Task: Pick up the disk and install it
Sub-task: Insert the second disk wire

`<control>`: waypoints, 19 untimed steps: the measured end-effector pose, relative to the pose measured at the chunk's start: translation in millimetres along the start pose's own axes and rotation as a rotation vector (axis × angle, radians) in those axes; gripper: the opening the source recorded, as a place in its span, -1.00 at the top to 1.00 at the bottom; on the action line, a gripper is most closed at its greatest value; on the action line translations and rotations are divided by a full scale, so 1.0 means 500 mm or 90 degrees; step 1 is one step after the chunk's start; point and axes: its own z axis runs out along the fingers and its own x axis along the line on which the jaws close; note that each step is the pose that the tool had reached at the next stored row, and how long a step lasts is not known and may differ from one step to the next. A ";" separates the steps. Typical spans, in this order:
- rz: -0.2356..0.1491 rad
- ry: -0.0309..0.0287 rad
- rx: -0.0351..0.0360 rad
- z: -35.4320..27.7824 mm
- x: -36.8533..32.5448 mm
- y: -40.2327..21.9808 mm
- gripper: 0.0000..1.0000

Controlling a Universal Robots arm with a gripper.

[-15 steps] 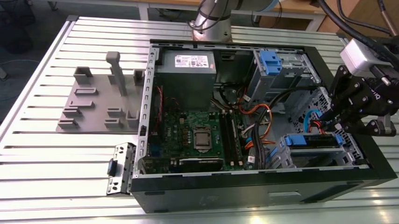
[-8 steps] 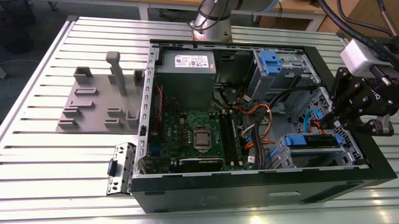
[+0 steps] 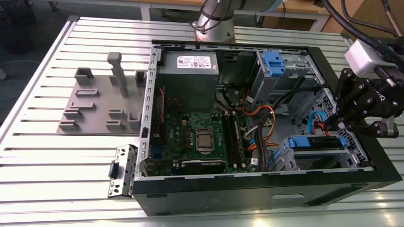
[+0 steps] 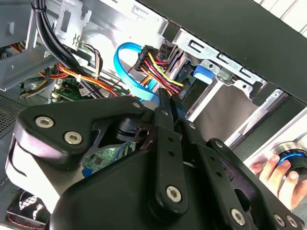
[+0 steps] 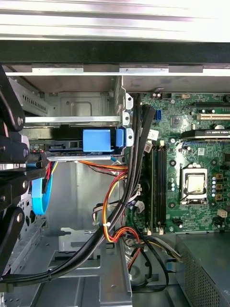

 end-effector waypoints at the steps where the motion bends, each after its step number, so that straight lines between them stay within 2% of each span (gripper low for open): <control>1: 0.000 0.0000 0.0000 0.000 0.001 0.004 0.68; 3: 0.000 0.0002 0.0000 0.001 0.005 0.014 0.68; 5: 0.000 0.0001 0.0001 0.003 0.012 0.019 0.68; 8: -0.004 0.0001 -0.0003 0.012 0.016 0.018 0.68; 12: -0.032 0.0022 -0.0021 0.017 0.017 0.018 0.68; 19: -0.033 0.0021 -0.0022 0.022 0.021 0.018 0.68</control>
